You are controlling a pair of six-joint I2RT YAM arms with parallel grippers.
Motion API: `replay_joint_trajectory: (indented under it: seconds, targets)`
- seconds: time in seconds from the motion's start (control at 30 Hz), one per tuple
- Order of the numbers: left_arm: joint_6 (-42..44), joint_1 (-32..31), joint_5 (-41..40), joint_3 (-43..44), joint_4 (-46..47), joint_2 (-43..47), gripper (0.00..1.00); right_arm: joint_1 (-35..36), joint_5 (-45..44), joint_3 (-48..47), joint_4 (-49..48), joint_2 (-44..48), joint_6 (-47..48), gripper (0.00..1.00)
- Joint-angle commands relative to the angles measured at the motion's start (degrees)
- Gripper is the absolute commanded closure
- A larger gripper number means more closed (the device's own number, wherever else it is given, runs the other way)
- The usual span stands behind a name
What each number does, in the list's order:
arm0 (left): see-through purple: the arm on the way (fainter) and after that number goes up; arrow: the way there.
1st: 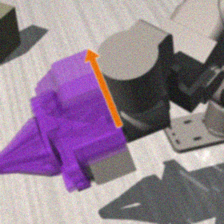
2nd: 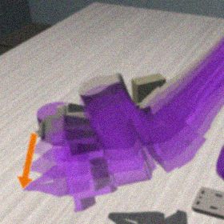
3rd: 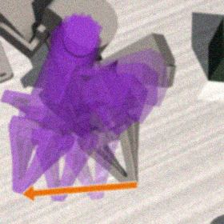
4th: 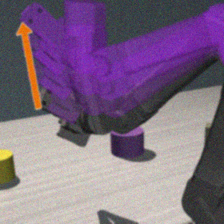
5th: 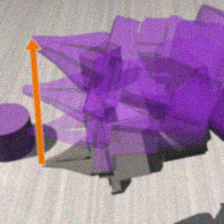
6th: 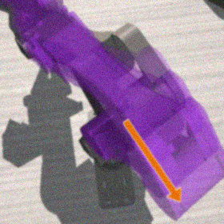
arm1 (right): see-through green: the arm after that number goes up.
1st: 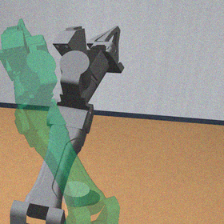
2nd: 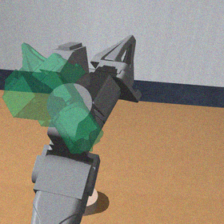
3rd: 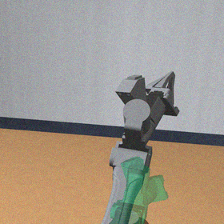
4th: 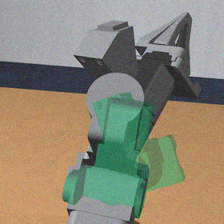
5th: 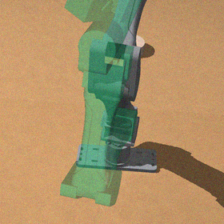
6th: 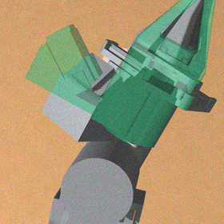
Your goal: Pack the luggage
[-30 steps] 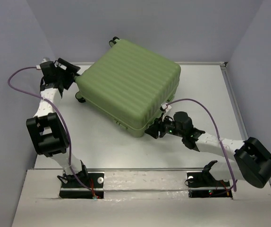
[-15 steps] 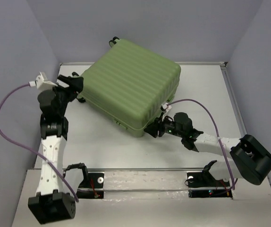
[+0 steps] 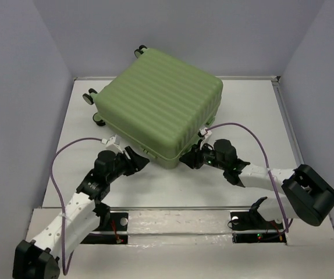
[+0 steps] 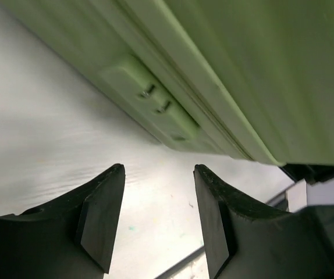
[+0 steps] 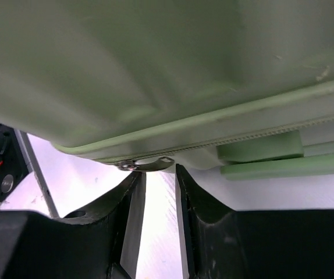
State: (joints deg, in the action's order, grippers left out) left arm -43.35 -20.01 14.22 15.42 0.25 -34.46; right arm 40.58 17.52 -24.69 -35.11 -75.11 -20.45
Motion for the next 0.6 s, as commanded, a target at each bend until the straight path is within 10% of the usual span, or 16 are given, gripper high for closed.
replay_joint_trajectory:
  seconds: [0.0, 0.3, 0.57]
  targets:
    - [-0.8, -11.4, -6.9, 3.7, 9.0, -5.8, 0.39, 0.5, -2.0, -2.0, -3.5, -1.9, 1.3, 0.67]
    - [0.6, -23.4, -13.3, 10.2, 15.9, -18.5, 0.39, 0.5, 0.3, -1.9, -6.9, -2.7, 0.3, 0.72]
    - [0.7, -24.4, -16.3, 8.8, 14.3, -15.9, 0.40, 1.5, 1.9, -0.8, -8.7, -1.5, 1.3, 0.52]
